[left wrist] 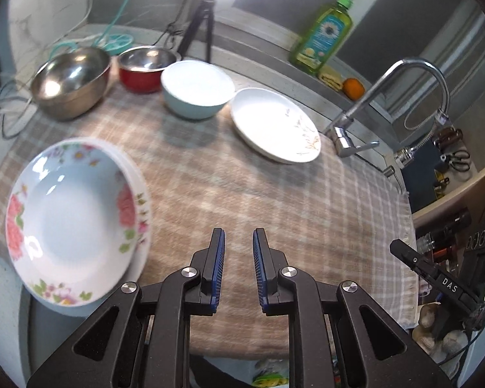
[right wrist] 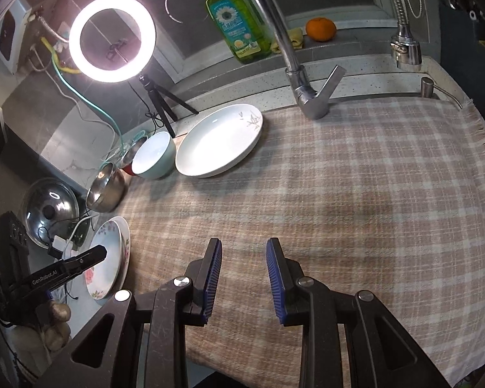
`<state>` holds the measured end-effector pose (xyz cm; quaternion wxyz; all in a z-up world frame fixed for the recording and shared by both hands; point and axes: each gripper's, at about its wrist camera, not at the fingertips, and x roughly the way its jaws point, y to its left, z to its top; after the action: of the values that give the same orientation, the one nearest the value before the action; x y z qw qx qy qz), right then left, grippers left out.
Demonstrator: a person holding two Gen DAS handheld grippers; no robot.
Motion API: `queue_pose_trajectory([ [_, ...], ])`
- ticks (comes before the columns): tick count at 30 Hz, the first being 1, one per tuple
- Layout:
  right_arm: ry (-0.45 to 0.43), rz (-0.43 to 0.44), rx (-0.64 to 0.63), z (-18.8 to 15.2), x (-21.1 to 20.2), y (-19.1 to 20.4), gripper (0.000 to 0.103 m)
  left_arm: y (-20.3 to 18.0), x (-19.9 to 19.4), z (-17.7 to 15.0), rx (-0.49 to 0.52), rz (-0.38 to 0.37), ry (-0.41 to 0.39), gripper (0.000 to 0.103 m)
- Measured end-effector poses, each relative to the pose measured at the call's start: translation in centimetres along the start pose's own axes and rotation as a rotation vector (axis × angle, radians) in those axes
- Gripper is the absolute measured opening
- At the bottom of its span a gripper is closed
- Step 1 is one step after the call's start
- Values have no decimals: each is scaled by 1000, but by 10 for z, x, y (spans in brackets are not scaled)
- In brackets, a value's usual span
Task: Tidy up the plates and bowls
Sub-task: 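Move both open grippers to the rim of the white leaf-pattern plate, then close both grippers on the white leaf-pattern plate rim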
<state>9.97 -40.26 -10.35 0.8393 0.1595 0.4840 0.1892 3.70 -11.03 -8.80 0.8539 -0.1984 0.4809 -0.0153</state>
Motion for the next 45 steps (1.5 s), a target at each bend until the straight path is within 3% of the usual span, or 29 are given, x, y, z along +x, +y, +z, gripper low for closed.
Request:
queue_pose_trajectory([
  [6, -25, 24, 53, 14, -2, -15, 26, -25, 16, 34, 80, 14, 47, 16],
  [12, -29, 18, 96, 35, 11, -17, 26, -41, 45, 86, 158, -36, 94, 16],
  [15, -44, -1, 108, 48, 20, -15, 26, -51, 61, 114, 247, -32, 87, 16],
  [19, -28, 9, 184, 64, 47, -13, 26, -54, 94, 159, 308, -49, 143, 16],
  [24, 8, 26, 286, 77, 92, -10, 26, -53, 133, 204, 395, -18, 192, 16],
  [26, 29, 29, 327, 79, 110, -10, 26, -49, 154, 218, 403, -30, 247, 16],
  [36, 76, 24, 421, 91, 160, -10, 25, -40, 218, 237, 427, -13, 397, 16],
  [45, 103, 33, 473, 94, 179, -16, 23, -45, 225, 245, 469, -10, 391, 16],
])
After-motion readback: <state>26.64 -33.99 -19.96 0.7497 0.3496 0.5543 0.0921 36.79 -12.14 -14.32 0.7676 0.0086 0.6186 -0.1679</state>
